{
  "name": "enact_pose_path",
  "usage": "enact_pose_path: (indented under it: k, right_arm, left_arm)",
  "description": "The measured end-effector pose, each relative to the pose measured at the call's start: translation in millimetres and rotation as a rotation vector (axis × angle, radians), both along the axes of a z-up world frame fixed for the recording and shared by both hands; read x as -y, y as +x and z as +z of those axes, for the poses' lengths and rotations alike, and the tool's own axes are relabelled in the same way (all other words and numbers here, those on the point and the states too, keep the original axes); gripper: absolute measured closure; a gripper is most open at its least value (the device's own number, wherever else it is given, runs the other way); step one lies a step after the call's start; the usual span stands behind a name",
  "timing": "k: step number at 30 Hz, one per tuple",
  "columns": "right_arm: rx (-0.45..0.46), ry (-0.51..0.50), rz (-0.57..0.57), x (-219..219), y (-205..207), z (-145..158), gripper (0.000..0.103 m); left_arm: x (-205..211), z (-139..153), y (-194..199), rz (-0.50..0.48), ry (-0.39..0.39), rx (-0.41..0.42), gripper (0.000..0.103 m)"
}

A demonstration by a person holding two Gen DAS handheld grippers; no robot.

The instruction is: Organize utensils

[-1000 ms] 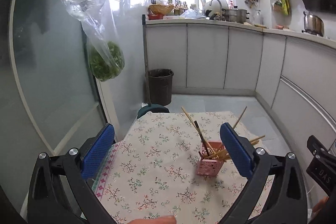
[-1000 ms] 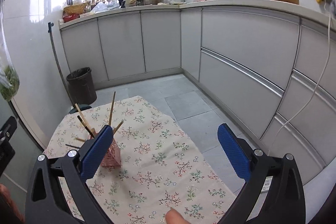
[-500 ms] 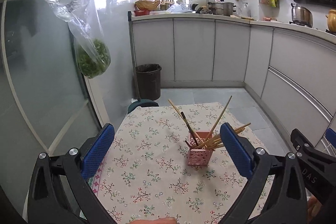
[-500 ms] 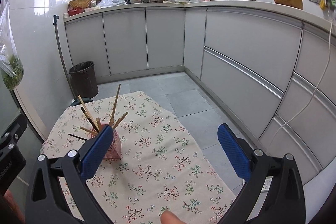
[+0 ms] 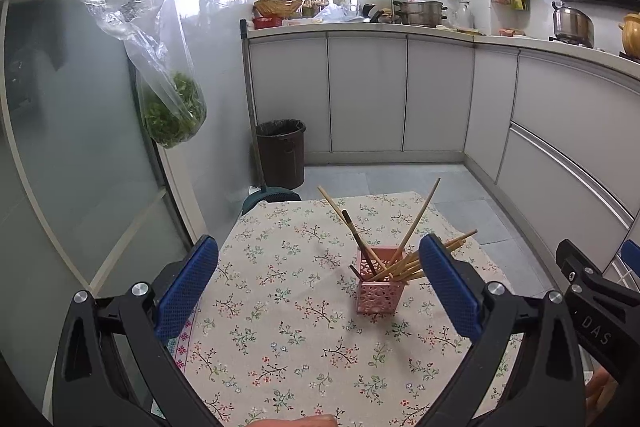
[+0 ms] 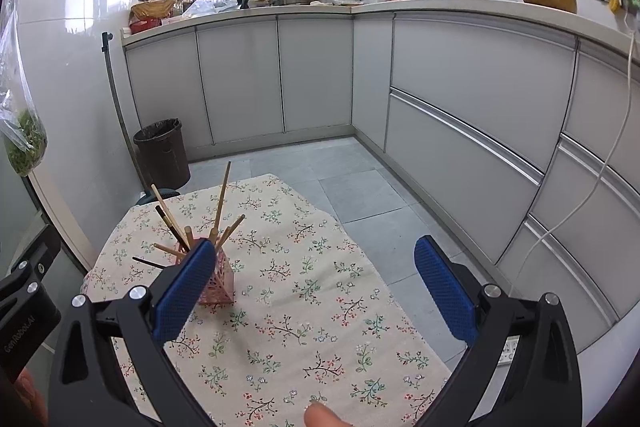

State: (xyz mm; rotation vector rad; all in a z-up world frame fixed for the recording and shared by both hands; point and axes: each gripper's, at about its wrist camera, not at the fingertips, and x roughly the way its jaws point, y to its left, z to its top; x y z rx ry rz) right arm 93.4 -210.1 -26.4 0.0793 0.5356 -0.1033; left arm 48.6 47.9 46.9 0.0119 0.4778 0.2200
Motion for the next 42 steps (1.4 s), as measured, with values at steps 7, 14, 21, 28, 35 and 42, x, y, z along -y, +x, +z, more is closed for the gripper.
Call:
enact_pose_path:
  k: [7,14,21,28,35,42]
  right_arm:
    - [-0.010,0.005,0.006,-0.3,1.5,-3.6,0.006]
    - [-0.012,0.002,0.004,1.0,2.4,-4.2,0.006]
    - [-0.011,0.001,0.004,-0.4,1.5,-5.2,0.006]
    - [-0.014,0.001,0.006,-1.6,1.3,-5.2,0.006]
    - [-0.016,0.002,0.007,-0.3,2.0,-4.9,0.006]
    - [-0.018,0.001,0.008,-0.7,2.1,-5.4,0.006]
  left_arm:
    - [-0.2,-0.2,0.4,-0.001,0.002,-0.006,0.007]
    - [0.7,-0.2,0.8,-0.001,0.001,-0.008,0.007]
    - [1.8,-0.8,1.9,0.000,0.002,-0.009,0.007]
    - [1.9,-1.8,2.2,0.003,0.001,-0.011,0.007]
    - [2.0,-3.9,3.9,0.006,0.001,-0.016,0.007]
    - [1.4,-3.8,3.6,0.006,0.000,-0.016,0.007]
